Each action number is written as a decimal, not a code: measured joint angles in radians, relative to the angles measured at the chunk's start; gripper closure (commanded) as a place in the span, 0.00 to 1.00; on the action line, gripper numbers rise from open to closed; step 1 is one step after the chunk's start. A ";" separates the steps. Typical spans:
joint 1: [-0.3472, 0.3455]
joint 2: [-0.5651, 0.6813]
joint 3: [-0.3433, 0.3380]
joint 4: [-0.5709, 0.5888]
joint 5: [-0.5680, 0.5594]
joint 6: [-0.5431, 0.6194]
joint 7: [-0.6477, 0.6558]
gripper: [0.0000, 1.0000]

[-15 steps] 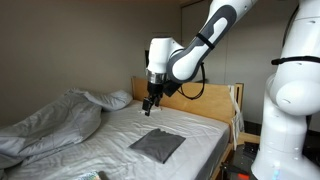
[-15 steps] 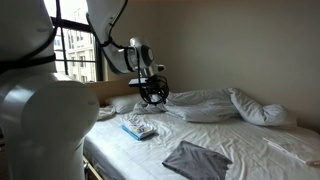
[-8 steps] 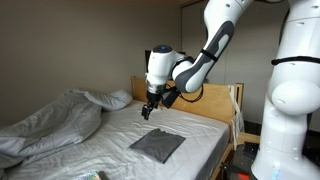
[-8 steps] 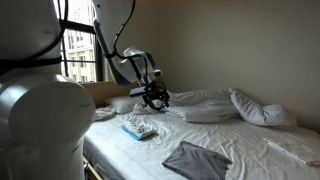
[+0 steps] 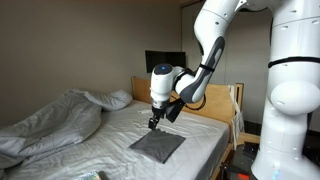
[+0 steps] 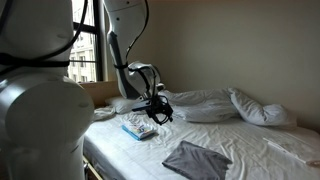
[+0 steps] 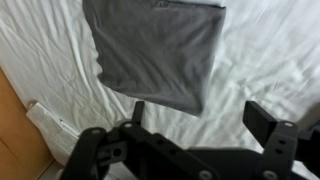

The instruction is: Fold the grey thing in half

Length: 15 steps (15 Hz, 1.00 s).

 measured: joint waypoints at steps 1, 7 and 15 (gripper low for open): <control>-0.002 0.015 -0.012 0.000 -0.011 -0.005 0.009 0.00; -0.009 0.028 -0.028 -0.006 0.016 -0.011 0.005 0.00; 0.110 0.066 0.040 0.040 -0.187 -0.006 0.250 0.00</control>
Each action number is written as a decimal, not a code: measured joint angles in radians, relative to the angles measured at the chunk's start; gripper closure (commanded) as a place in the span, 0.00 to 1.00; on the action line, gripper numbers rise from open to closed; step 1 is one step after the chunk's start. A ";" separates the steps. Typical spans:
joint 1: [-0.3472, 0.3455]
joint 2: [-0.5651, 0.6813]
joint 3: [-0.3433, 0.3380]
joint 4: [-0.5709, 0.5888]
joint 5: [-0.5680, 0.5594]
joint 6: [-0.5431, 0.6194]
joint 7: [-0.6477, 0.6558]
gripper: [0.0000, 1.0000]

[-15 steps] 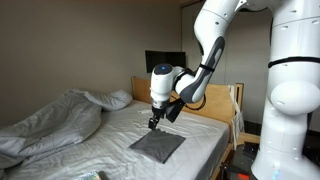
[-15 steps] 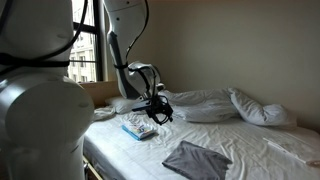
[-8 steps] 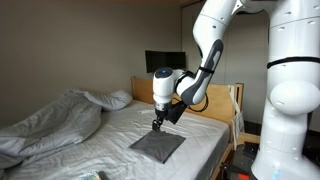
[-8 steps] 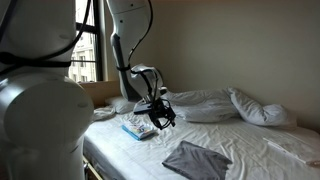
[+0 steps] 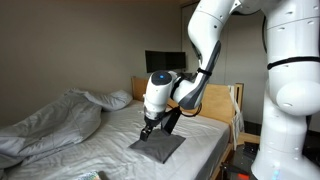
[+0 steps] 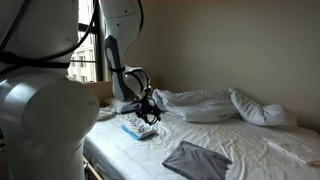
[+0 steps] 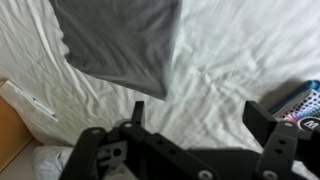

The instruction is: Fold the grey thing in half

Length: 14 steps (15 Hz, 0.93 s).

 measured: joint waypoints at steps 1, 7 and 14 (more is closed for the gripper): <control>0.026 0.029 0.007 0.027 -0.061 -0.032 0.075 0.00; 0.185 0.323 -0.002 0.253 -0.226 -0.329 0.328 0.00; 0.229 0.649 -0.049 0.577 -0.054 -0.530 0.298 0.00</control>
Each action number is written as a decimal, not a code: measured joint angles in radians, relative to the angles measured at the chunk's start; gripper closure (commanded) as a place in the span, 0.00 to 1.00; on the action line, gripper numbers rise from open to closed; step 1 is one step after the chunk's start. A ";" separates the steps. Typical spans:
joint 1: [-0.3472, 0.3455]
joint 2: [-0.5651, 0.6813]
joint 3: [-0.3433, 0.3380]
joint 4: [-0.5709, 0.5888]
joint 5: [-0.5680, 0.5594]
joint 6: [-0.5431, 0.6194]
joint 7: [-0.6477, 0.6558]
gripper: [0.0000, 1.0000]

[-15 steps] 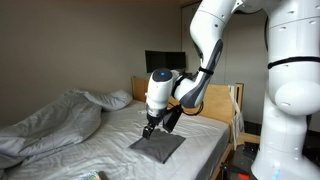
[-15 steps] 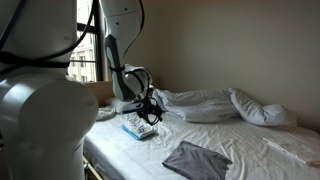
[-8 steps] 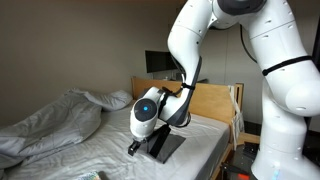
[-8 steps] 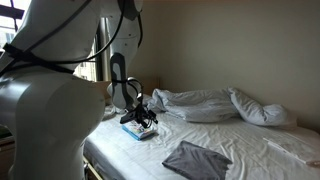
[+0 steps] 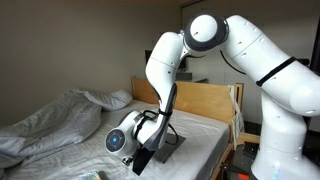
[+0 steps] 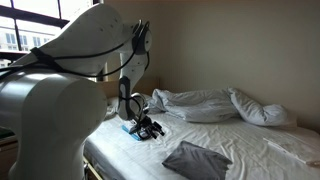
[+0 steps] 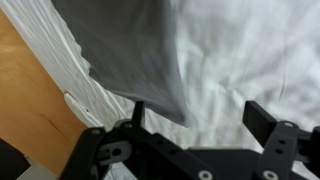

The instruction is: Fold the grey thing in half

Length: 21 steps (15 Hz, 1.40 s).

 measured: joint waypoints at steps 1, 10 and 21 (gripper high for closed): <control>0.000 0.030 -0.007 0.042 0.034 -0.015 -0.016 0.00; 0.020 0.224 -0.079 0.375 0.350 -0.231 -0.219 0.00; 0.060 0.368 -0.142 0.560 0.396 -0.399 -0.607 0.00</control>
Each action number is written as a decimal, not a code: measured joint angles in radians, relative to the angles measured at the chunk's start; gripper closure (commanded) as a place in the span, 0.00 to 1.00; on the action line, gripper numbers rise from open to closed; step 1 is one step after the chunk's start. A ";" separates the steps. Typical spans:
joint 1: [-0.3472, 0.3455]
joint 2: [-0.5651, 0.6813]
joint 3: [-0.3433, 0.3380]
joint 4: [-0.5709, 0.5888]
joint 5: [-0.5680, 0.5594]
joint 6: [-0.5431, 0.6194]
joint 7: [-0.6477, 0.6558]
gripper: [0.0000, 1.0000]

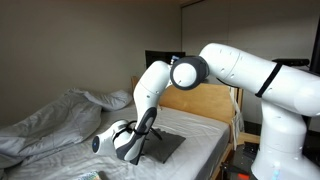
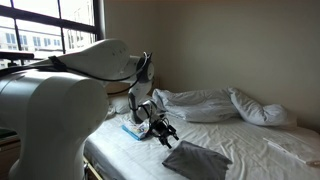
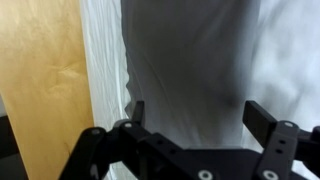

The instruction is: Fold the grey thing in half

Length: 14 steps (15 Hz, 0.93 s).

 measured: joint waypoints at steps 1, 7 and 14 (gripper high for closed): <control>0.000 0.015 -0.003 0.014 0.002 0.000 -0.023 0.00; 0.006 0.080 -0.016 0.083 0.008 0.002 -0.082 0.00; 0.013 0.147 -0.044 0.161 0.008 0.002 -0.129 0.00</control>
